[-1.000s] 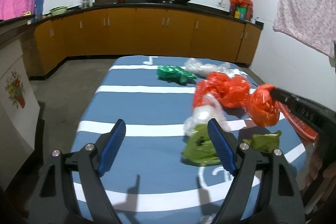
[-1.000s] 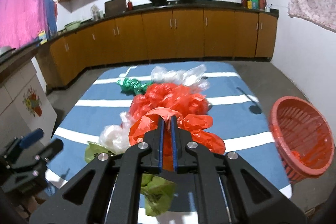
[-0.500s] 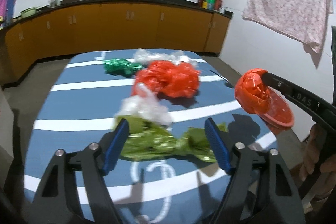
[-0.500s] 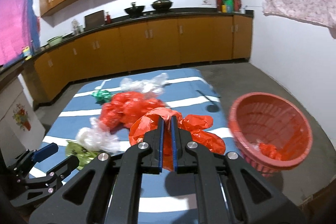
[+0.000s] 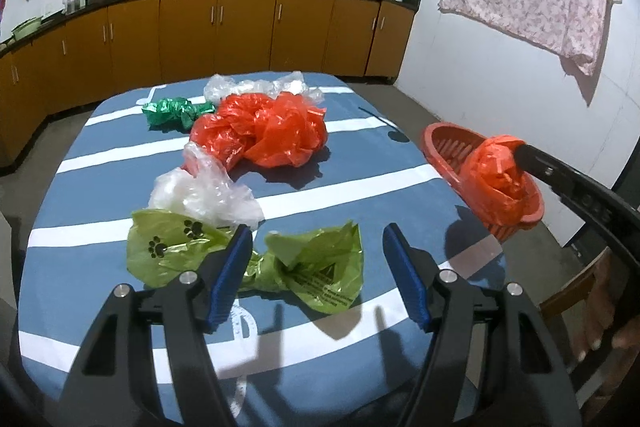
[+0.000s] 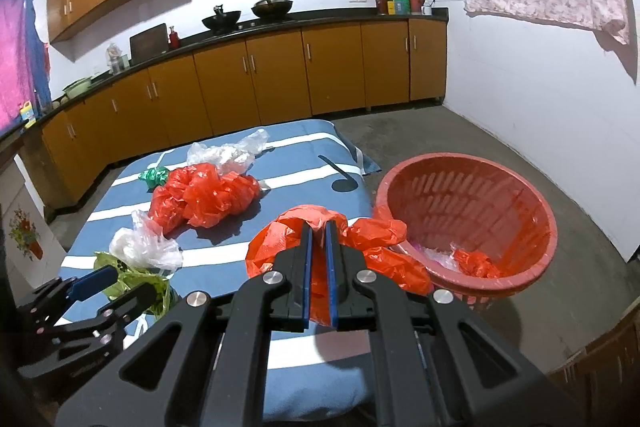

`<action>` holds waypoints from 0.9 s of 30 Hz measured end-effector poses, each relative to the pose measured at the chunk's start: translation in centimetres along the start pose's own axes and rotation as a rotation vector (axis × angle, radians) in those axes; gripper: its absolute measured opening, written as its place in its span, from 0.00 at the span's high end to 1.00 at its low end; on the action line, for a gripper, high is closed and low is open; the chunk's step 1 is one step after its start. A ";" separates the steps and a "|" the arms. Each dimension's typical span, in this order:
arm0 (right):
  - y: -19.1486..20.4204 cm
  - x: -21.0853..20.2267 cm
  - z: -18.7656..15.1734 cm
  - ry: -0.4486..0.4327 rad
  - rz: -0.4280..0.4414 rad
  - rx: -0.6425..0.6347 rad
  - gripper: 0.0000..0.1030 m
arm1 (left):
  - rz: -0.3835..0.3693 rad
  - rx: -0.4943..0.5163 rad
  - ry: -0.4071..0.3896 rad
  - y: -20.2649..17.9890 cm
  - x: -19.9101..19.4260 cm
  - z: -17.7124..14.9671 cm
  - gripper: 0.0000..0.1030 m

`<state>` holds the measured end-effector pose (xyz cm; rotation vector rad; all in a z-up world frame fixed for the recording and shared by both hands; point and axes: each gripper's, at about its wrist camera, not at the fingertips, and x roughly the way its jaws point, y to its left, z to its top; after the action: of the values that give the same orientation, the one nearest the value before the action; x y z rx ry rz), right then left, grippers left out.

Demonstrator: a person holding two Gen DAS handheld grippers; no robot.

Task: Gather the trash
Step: 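Lower the left tool toward the green bags while the right holds the red bag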

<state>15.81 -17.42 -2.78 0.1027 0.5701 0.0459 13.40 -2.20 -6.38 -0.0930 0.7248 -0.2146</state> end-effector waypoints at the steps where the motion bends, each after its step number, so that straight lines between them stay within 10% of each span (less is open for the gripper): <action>1: -0.1 -0.1 0.0 -0.001 0.000 0.001 0.93 | 0.005 -0.002 0.006 0.1 0.3 0.0 0.38; 11: -1.0 -0.4 0.0 -0.010 -0.004 0.018 0.93 | -0.016 0.000 0.061 0.1 1.7 -0.2 0.98; 24: -1.9 -0.5 0.0 -0.016 0.004 0.046 0.93 | -0.065 0.022 -0.025 -0.4 -0.6 3.0 0.96; 27: -2.1 -0.4 -0.2 -0.012 0.004 0.050 0.93 | -0.044 0.027 -0.035 0.1 -0.8 2.2 0.60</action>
<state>15.45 -19.51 -2.96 0.1532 0.5595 0.0349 14.34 -1.94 -4.21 -0.0865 0.6853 -0.2645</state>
